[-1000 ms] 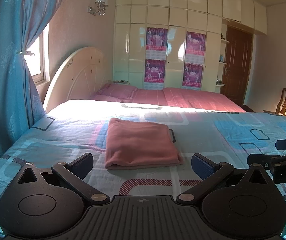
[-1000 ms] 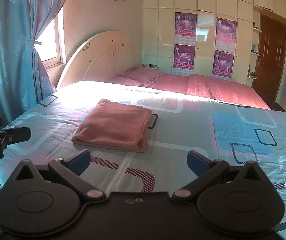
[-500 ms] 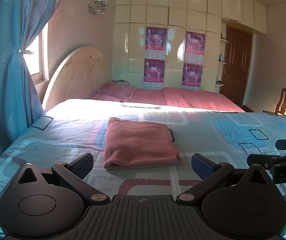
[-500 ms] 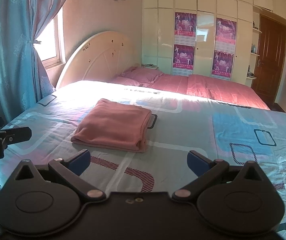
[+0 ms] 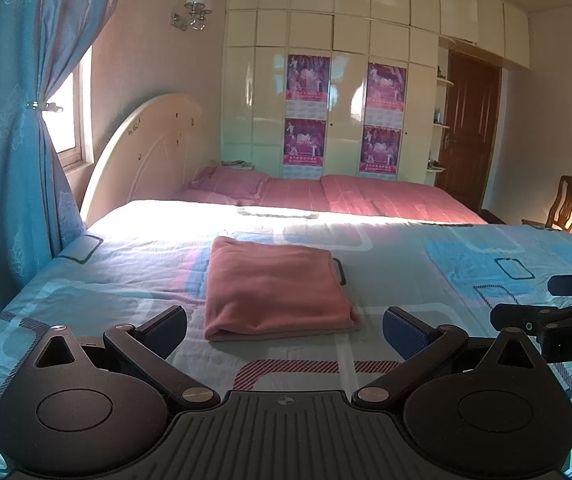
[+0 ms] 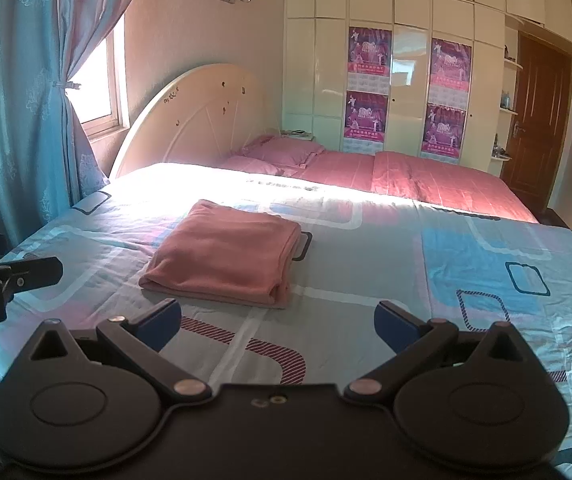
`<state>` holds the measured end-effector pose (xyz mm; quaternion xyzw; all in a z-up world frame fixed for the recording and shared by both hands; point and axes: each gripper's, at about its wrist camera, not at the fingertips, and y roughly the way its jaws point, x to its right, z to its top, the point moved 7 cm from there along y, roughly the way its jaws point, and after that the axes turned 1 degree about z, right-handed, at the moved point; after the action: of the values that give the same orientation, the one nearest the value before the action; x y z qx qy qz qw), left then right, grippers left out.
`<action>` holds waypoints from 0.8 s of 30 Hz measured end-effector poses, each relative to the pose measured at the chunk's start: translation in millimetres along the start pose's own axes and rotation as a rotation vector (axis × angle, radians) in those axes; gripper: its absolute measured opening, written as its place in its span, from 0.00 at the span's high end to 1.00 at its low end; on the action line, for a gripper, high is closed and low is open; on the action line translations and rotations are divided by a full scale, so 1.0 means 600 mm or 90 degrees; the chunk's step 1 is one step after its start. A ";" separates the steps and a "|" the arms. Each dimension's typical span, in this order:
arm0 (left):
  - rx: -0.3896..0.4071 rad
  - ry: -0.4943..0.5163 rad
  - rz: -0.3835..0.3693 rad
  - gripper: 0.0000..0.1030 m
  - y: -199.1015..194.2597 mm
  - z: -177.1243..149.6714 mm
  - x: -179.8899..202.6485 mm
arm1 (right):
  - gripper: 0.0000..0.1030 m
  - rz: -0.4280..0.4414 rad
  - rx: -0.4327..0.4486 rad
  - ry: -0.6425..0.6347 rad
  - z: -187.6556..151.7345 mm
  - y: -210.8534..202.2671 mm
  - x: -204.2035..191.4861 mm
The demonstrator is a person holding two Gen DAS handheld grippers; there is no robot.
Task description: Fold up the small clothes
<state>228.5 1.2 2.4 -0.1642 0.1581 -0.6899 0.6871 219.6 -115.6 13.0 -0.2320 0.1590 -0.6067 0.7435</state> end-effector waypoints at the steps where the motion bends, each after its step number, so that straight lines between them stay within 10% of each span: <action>1: 0.000 0.000 0.000 0.00 0.000 0.000 0.000 | 0.01 -0.001 0.000 -0.001 0.000 0.000 0.000; 24: 0.005 0.002 0.001 0.00 0.001 0.002 0.000 | 0.01 0.001 0.002 0.000 0.003 0.001 0.001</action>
<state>229.3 1.5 3.3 -0.1605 0.1564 -0.6901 0.6881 221.0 -116.0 14.4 -0.2310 0.1582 -0.6065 0.7442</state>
